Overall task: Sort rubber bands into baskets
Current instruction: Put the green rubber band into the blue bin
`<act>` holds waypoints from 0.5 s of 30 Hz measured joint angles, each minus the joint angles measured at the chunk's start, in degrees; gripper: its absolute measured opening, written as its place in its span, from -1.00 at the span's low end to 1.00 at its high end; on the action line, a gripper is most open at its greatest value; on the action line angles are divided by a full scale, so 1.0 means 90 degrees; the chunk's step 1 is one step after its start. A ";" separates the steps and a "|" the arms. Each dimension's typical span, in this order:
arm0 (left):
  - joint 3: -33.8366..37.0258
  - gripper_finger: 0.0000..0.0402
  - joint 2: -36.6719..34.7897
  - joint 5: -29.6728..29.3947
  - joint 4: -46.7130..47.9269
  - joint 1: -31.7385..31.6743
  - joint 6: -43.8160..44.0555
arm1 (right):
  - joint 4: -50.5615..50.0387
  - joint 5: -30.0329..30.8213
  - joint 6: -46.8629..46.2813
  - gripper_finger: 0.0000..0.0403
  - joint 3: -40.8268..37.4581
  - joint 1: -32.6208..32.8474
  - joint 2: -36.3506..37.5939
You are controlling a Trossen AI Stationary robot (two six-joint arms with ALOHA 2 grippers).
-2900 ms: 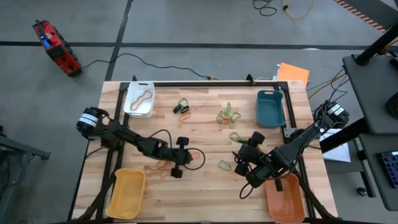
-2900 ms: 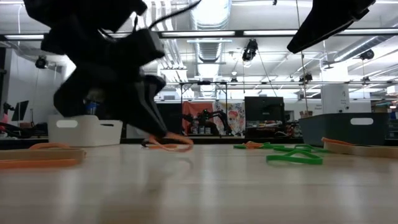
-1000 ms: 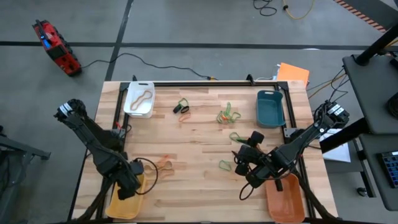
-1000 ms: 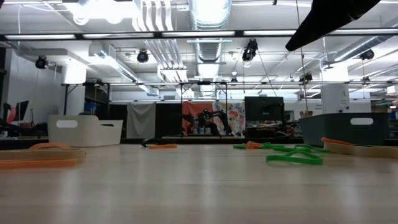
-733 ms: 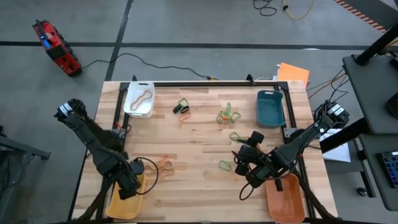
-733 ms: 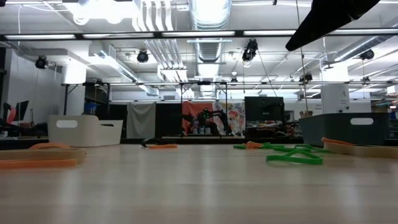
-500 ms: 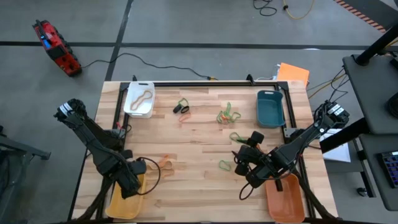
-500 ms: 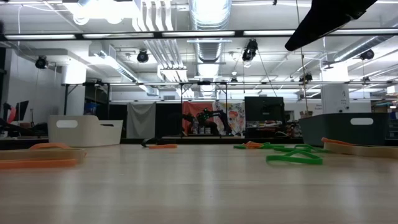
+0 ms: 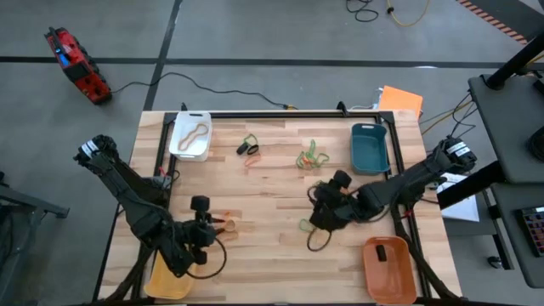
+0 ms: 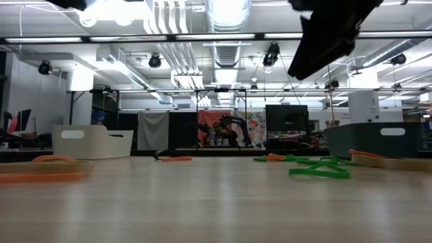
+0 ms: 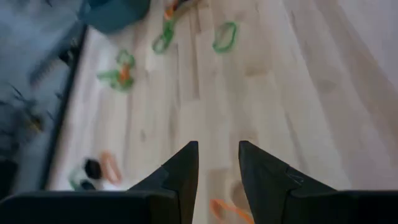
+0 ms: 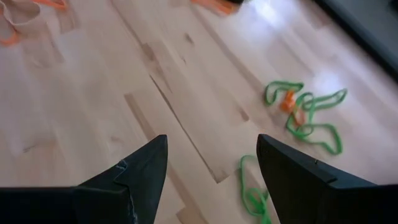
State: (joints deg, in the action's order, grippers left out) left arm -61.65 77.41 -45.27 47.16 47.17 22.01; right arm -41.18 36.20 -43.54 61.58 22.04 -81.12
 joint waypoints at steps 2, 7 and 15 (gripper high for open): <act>0.0104 -0.50 0.0000 -0.0073 -0.0375 -0.0149 -0.0480 | -0.0003 -0.0348 0.0064 0.18 0.0000 -0.0281 0.0000; 0.0632 -0.50 -0.0123 0.0152 -0.1589 -0.0602 -0.1375 | -0.0003 -0.1009 0.0282 0.18 0.0000 -0.0991 0.0000; 0.2345 -0.57 -0.0734 0.1318 -0.5186 -0.1383 -0.2778 | -0.0002 -0.1519 0.0585 0.18 0.0126 -0.1958 0.0000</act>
State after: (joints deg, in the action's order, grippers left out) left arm -40.55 70.80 -33.41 0.49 34.72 -2.99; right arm -41.20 22.53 -38.27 62.72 4.42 -81.12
